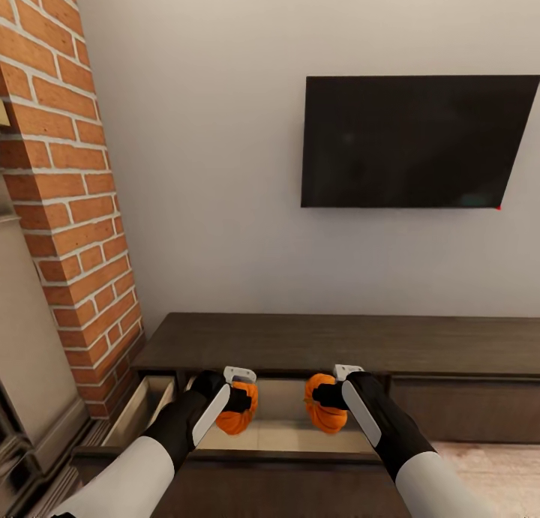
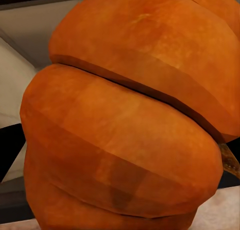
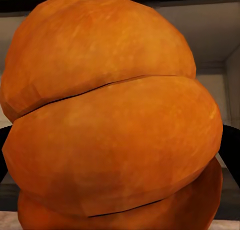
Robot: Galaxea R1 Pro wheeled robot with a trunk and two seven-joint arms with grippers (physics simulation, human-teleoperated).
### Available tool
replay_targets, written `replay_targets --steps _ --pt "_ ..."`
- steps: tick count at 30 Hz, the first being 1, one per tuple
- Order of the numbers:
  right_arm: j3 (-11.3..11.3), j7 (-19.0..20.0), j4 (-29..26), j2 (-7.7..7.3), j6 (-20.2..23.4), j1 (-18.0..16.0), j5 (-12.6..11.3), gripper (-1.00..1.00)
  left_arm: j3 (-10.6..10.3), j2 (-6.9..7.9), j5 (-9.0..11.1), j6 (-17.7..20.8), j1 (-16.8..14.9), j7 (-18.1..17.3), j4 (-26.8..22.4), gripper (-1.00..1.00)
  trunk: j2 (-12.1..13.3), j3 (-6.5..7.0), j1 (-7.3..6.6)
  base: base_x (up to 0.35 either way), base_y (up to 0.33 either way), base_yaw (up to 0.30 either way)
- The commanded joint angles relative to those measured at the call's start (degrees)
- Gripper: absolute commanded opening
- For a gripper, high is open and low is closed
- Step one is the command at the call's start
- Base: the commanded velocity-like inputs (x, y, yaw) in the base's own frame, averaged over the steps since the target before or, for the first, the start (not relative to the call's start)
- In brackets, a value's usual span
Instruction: Place each of the two pumpkins and all three candles from the living room inside a cabinet in the living room (use any cabinet), then make sure every cabinet is closed, and position the cauldron so it is next to a table in the living room.
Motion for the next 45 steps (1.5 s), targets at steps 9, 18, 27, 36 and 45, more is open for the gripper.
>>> replay_targets --steps 9,18,27,36,45 --pt "0.1 -0.37 -0.07 -0.03 0.05 -0.06 -0.76 -1.0 -0.19 0.03 0.46 0.14 -0.05 0.58 -0.37 -1.0 -3.66 -1.68 1.97 0.0 0.0 0.0" --pt "0.1 -0.37 -0.07 -0.01 0.05 -0.06 -0.76 -1.0 -0.19 0.03 0.43 0.14 -0.05 0.62 -0.56 -1.0 -6.46 -2.94 3.51 0.0 0.0 0.0" --pt "0.1 -0.37 -0.07 0.03 0.05 -0.05 -0.76 -1.0 -0.19 0.03 0.43 0.14 -0.05 0.63 -0.69 -1.0 -6.46 -2.94 3.51 0.0 0.0 0.0" --pt "0.1 -0.37 -0.07 0.04 0.05 -0.05 -0.76 -1.0 -0.19 0.03 0.46 0.16 -0.05 0.62 -0.65 -1.0 -6.46 -2.94 3.51 0.14 0.0 0.0" --pt "0.1 -0.37 -0.07 0.01 0.05 -0.05 -0.76 -1.0 -0.19 0.03 0.43 0.2 -0.05 0.57 -0.65 -1.0 -6.46 -2.94 3.51 0.157 0.0 0.0"
